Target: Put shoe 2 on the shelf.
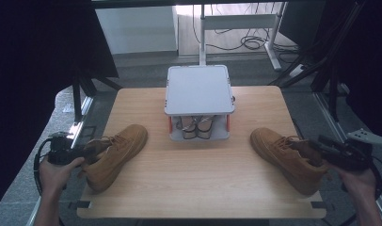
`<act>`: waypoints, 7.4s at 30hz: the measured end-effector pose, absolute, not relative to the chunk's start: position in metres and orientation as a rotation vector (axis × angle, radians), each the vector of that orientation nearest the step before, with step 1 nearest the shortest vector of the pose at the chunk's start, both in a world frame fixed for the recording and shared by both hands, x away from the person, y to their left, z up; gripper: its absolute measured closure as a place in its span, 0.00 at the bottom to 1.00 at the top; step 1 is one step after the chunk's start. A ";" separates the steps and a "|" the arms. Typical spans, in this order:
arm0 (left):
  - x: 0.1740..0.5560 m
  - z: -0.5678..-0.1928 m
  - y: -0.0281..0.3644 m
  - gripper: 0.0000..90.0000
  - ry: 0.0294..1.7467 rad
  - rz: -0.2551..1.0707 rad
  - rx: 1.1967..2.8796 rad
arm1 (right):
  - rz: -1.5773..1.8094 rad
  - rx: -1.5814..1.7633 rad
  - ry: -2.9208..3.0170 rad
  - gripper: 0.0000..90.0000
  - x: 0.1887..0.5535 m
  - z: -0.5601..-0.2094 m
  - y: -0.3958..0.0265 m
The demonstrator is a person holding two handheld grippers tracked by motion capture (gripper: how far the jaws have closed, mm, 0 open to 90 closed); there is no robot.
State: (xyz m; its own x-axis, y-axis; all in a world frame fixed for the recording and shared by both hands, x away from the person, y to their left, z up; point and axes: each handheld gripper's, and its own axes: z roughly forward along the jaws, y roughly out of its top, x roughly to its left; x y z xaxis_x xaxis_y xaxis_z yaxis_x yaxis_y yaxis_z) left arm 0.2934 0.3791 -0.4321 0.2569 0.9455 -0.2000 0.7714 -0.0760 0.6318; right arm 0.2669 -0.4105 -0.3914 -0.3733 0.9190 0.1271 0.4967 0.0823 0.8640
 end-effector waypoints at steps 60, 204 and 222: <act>0.278 -0.395 0.358 0.85 1.471 0.372 1.792 | 1.094 1.498 2.003 0.90 0.296 -0.411 -0.390; 0.464 -0.303 0.169 0.63 1.413 0.099 1.273 | 1.492 1.946 1.569 0.74 0.487 -0.288 -0.179; 0.451 -0.291 0.172 0.41 1.264 0.184 1.394 | 1.544 1.666 1.694 0.42 0.472 -0.276 -0.197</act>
State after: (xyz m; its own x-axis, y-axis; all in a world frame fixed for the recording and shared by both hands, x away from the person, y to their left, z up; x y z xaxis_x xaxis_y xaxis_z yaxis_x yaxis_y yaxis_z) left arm 0.4510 0.1718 -0.2908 0.4001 0.7405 -0.5400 0.5554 0.2728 0.7855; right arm 0.4719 -0.1972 -0.2758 -0.2779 0.8514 0.4448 0.5216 -0.2550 0.8142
